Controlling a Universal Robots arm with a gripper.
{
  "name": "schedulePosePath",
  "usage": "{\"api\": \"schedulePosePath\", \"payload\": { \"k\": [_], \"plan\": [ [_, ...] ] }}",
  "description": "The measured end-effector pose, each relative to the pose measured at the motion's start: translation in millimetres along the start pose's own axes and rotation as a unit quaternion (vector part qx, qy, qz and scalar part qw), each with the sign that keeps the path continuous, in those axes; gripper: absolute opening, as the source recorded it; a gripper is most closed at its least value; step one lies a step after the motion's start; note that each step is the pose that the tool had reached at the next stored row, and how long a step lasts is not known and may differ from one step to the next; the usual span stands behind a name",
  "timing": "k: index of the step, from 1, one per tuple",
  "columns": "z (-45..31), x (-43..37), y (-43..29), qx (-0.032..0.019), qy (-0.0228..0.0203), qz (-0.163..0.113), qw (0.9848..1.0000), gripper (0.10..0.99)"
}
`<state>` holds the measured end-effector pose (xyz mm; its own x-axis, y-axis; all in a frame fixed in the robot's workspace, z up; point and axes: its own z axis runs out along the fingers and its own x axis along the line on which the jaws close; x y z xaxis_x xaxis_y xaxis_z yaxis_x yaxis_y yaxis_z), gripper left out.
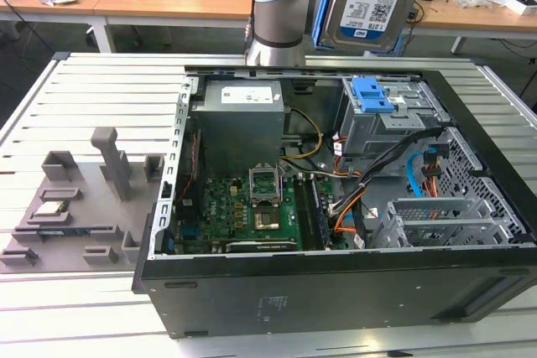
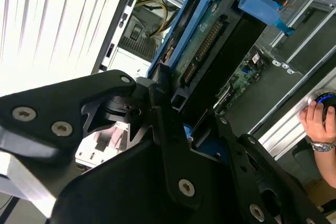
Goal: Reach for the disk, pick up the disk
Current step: 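Pick up the disk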
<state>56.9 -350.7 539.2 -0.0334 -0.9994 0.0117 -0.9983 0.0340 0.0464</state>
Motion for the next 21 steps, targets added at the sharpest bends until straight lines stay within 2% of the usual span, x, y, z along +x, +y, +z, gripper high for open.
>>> {"api": "schedulePosePath", "payload": {
  "k": [7, 17, 21],
  "plan": [
    [0.1, 8.3, -0.3, 0.0, 0.0, 0.0, 1.0, 0.365],
    [0.3, 29.6, -1.0, 0.0, 0.0, 0.0, 1.0, 0.365],
    [0.4, 35.3, -1.2, 0.0, -0.0001, 0.0, 1.0, 0.365]
  ]
}}
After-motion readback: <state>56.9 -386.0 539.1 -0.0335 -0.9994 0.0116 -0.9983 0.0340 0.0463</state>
